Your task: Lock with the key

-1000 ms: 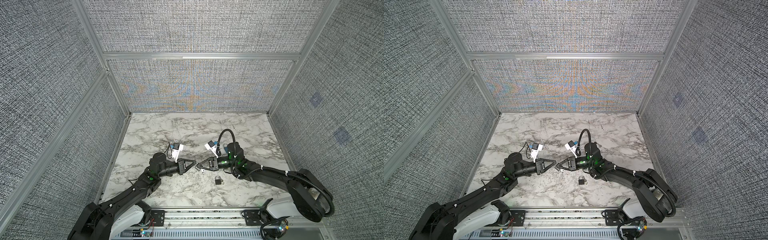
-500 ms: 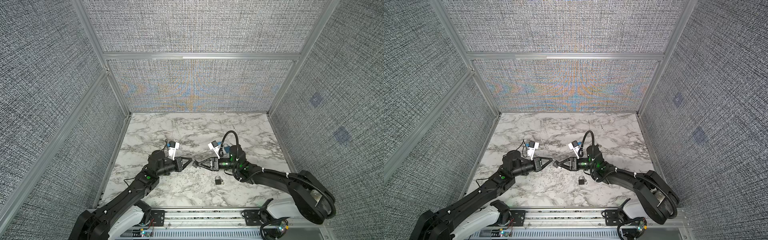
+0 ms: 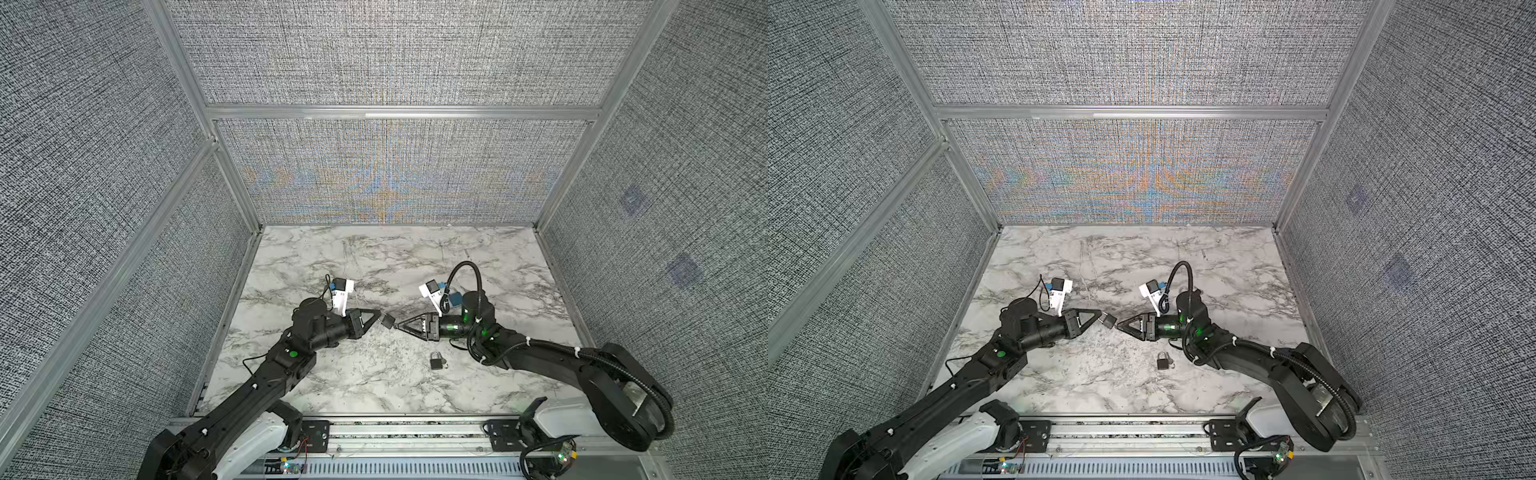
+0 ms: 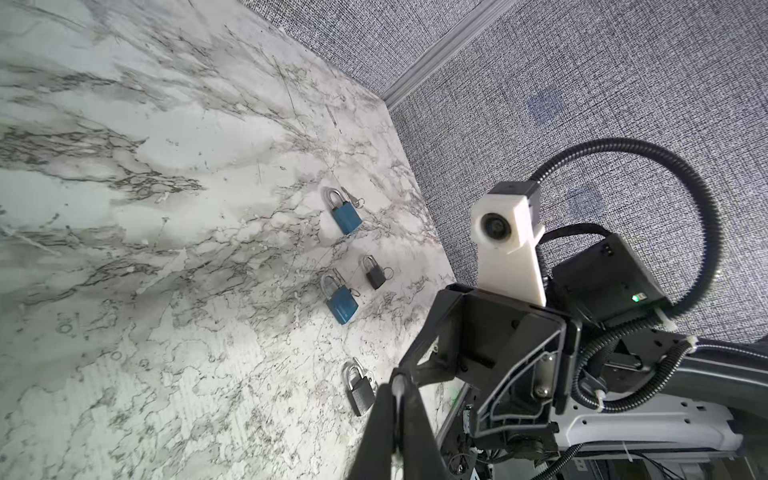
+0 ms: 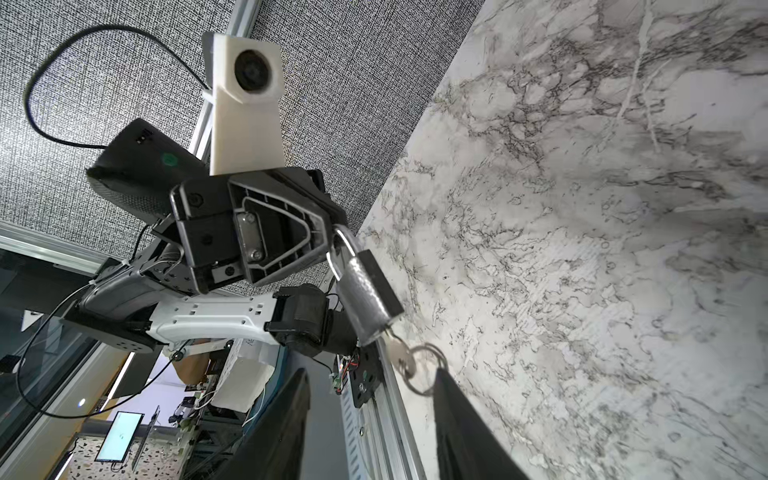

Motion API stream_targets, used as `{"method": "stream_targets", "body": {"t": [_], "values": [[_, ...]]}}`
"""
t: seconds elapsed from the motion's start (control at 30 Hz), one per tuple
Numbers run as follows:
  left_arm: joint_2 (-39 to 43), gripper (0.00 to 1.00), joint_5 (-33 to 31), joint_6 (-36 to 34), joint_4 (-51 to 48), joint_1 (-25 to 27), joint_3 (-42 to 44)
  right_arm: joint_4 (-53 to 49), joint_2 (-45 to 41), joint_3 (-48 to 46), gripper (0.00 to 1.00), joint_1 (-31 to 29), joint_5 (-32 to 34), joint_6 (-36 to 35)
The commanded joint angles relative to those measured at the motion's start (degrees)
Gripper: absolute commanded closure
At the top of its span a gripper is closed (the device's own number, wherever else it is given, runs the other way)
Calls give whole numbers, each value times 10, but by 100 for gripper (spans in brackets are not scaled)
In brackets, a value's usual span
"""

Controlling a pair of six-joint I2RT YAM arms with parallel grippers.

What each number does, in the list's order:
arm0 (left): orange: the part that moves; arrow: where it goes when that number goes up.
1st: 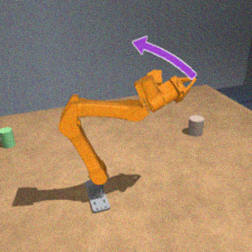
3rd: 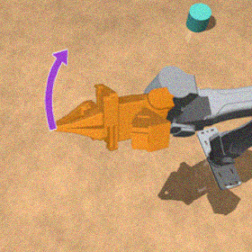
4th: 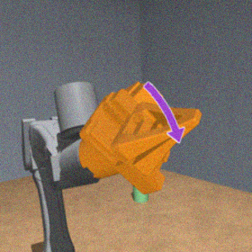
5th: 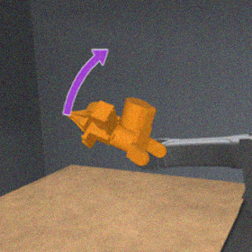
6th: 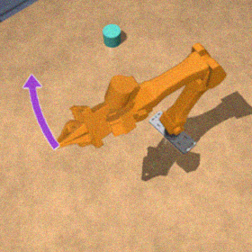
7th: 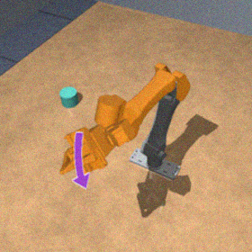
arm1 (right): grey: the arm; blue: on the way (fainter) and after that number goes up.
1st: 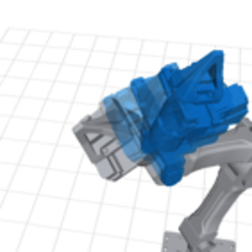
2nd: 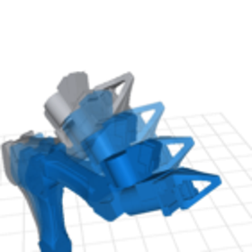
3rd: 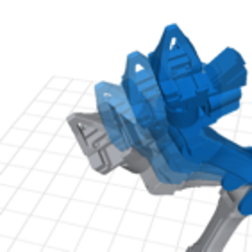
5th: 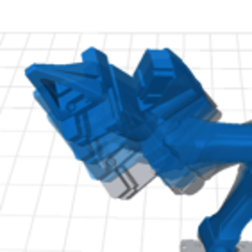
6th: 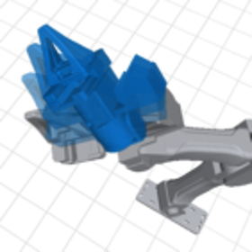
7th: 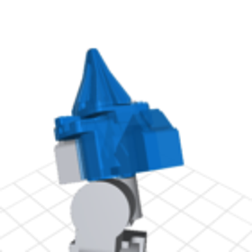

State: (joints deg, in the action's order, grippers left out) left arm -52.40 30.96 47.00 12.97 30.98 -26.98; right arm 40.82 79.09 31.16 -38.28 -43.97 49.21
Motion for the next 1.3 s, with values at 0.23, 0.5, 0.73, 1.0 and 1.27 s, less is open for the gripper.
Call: {"method": "stream_targets", "body": {"t": [0.23, 0.5, 0.73, 1.0, 1.27], "values": [[-7, 100, 25, 14, 26, -2, -4, 66, 34, 24, 52, -10, -16, 14], [-8, 100, 7, 23, 28, -3, -4, 72, 38, 26, 69, -19, -24, 19], [5, 100, -6, 33, 32, -7, 1, 79, 37, 10, 72, -21, -21, 24], [6, 100, 8, 35, 32, -11, 4, 79, 38, 9, 74, -21, -17, 22], [-2, 100, 29, 37, 35, -11, 5, 63, 37, 21, 60, -15, -2, 18]]}}
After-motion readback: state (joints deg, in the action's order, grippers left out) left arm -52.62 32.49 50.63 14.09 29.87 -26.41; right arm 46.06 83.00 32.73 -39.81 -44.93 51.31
